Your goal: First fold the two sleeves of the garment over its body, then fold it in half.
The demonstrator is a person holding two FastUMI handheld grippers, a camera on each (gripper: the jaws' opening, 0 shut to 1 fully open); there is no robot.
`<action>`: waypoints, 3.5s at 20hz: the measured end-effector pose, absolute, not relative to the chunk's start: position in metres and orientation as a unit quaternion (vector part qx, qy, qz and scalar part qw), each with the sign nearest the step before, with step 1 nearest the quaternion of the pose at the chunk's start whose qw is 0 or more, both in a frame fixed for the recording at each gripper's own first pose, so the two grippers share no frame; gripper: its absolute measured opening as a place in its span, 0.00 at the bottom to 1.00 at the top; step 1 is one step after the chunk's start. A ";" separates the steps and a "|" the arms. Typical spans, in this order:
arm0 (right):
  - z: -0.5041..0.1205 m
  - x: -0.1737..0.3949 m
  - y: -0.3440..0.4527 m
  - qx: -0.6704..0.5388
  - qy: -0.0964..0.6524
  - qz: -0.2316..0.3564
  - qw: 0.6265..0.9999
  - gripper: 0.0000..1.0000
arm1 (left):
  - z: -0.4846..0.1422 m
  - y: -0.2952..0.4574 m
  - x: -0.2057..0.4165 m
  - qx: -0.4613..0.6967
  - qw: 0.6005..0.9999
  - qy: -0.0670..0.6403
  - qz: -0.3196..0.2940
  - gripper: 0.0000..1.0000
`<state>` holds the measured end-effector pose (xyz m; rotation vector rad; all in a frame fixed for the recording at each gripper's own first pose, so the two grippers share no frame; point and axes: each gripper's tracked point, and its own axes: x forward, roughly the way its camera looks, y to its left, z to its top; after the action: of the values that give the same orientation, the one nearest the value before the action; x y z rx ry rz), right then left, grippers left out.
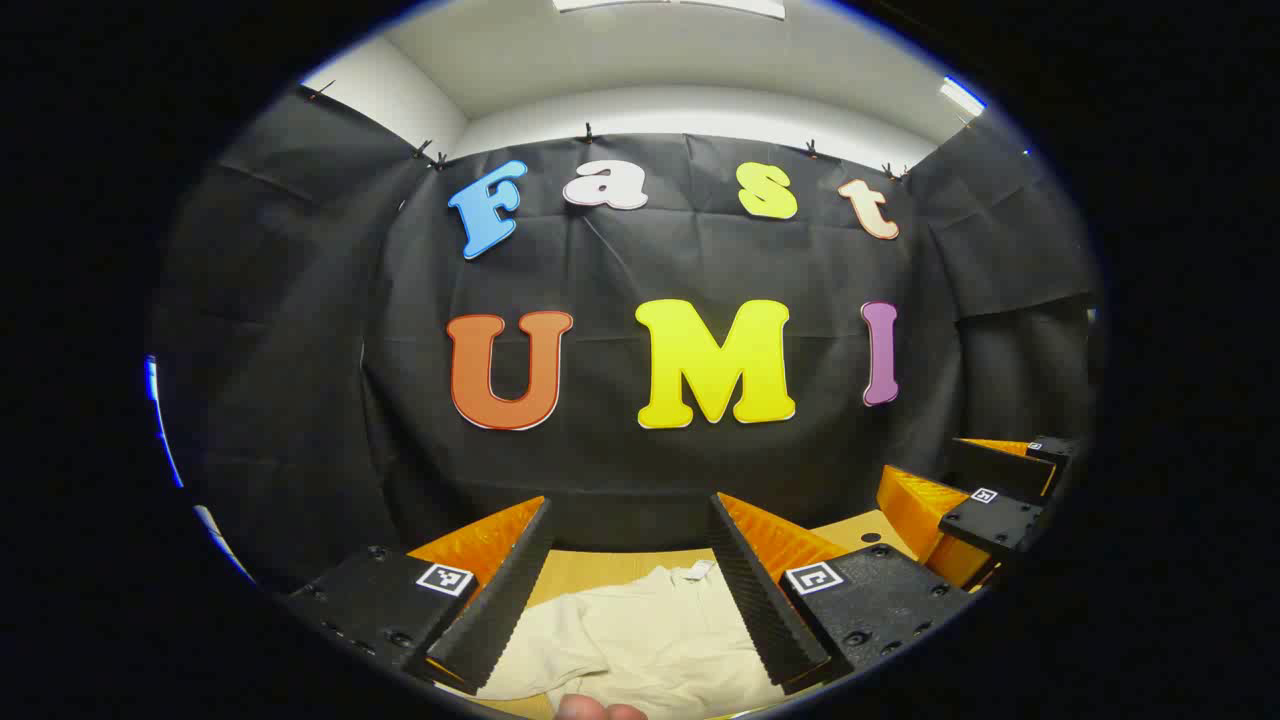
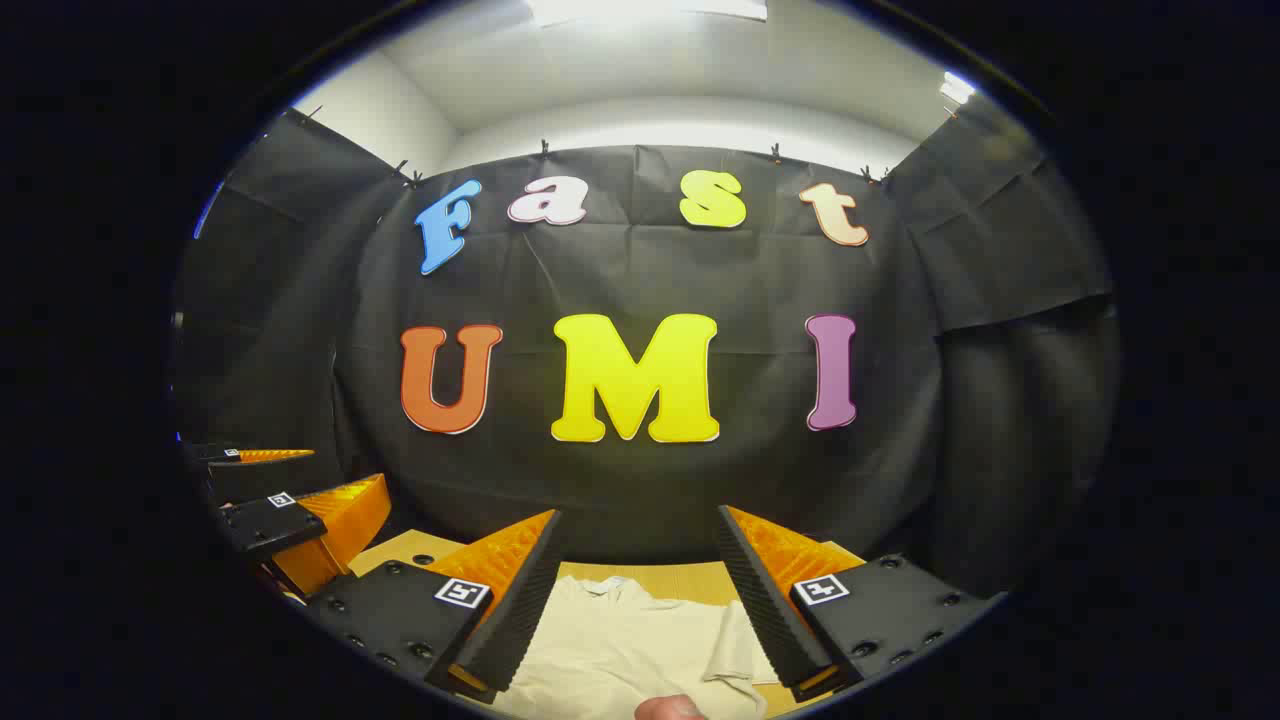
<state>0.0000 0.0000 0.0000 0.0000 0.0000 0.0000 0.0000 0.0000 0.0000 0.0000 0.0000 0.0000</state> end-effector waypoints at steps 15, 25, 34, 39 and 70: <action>0.013 0.011 -0.012 0.009 -0.012 0.002 1.000 0.94 | -0.003 -0.019 0.009 0.002 1.000 0.005 -0.003 0.97; 0.003 0.012 -0.028 0.017 0.001 0.003 1.000 0.94 | -0.005 -0.025 0.011 0.008 1.000 0.007 0.002 0.97; -0.010 0.003 -0.105 0.003 0.014 -0.026 1.000 0.94 | -0.018 -0.037 0.002 0.016 0.999 0.030 -0.014 0.97; -0.044 -0.020 -0.173 -0.025 0.050 -0.054 0.997 0.94 | -0.032 -0.052 -0.007 0.012 0.998 0.054 -0.029 0.97; -0.363 -0.067 -0.440 0.086 0.416 -0.220 0.878 0.94 | -0.075 -0.090 -0.028 0.062 0.987 0.146 -0.033 1.00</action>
<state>-0.0668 -0.4401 -0.3628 0.1795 0.8681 -0.4587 -0.0279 -0.0896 -0.0746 0.1241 0.2933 -0.0669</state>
